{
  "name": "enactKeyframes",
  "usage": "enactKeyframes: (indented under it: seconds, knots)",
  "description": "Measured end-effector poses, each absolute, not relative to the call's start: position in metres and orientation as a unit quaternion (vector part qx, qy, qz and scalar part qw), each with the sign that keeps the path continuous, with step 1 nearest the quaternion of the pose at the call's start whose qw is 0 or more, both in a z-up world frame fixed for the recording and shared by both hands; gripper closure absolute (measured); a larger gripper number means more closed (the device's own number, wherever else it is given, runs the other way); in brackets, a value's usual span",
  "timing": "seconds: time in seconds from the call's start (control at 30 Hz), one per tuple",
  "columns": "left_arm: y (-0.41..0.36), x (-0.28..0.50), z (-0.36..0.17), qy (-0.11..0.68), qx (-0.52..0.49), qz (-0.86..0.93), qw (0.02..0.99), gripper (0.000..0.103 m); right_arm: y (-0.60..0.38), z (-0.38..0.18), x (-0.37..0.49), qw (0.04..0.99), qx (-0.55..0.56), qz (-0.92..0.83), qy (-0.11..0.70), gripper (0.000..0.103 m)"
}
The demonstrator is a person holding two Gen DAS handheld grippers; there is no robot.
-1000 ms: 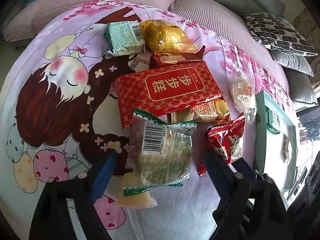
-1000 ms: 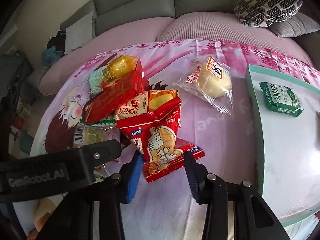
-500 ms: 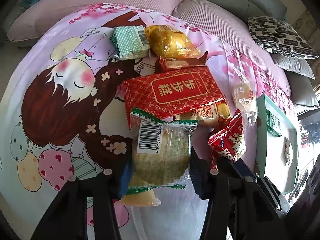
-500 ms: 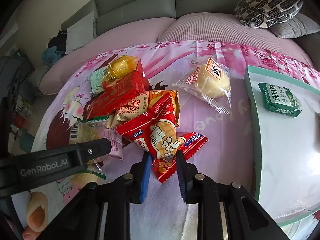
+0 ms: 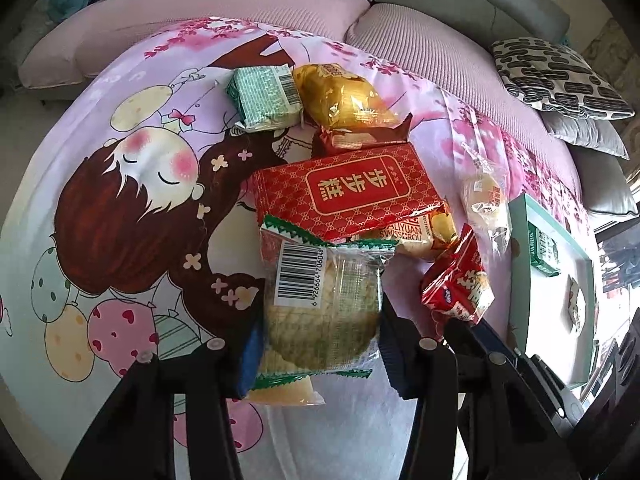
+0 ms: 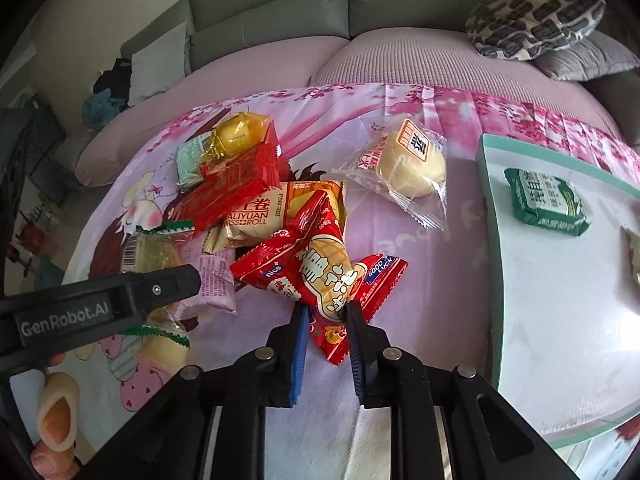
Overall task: Organize snacks
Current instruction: 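Grasp the round cracker pack with left tool while right tool grasps red chips bag, then carry both packs over the tray and open both tools to drop them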
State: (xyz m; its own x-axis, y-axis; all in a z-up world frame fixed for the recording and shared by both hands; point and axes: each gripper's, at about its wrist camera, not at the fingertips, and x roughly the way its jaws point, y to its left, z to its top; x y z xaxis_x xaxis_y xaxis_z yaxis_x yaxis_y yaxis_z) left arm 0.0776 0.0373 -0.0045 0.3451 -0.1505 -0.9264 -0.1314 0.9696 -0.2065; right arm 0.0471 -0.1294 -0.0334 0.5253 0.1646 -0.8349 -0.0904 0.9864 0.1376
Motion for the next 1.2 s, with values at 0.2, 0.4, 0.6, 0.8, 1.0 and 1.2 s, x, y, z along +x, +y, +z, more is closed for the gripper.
enactKeyframes:
  seconds: [0.2, 0.4, 0.6, 0.8, 1.0, 1.2]
  knots:
    - [0.038, 0.079, -0.007, 0.574, -0.128, -0.003, 0.809, 0.051, -0.118, -0.031, 0.050, 0.882, -0.030, 0.065, 0.467, 0.047]
    - [0.041, 0.082, -0.008, 0.577, -0.131, -0.004, 0.806, 0.051, -0.111, -0.030, 0.063, 0.885, -0.092, 0.069, 0.451, 0.045]
    - [0.041, 0.082, -0.007, 0.576, -0.131, -0.008, 0.807, 0.051, -0.110, -0.040, 0.076, 0.878, -0.071, 0.077, 0.468, 0.049]
    - [0.038, 0.084, -0.006, 0.573, -0.127, -0.008, 0.810, 0.051, -0.111, -0.036, 0.072, 0.880, -0.049, 0.085, 0.465, 0.058]
    - [0.039, 0.079, 0.005, 0.557, -0.124, -0.007, 0.821, 0.051, -0.123, -0.017, 0.060, 0.887, -0.011, 0.093, 0.452, 0.060]
    - [0.024, 0.075, 0.024, 0.526, -0.105, -0.020, 0.844, 0.051, -0.151, 0.007, 0.045, 0.897, 0.032, 0.072, 0.435, 0.060]
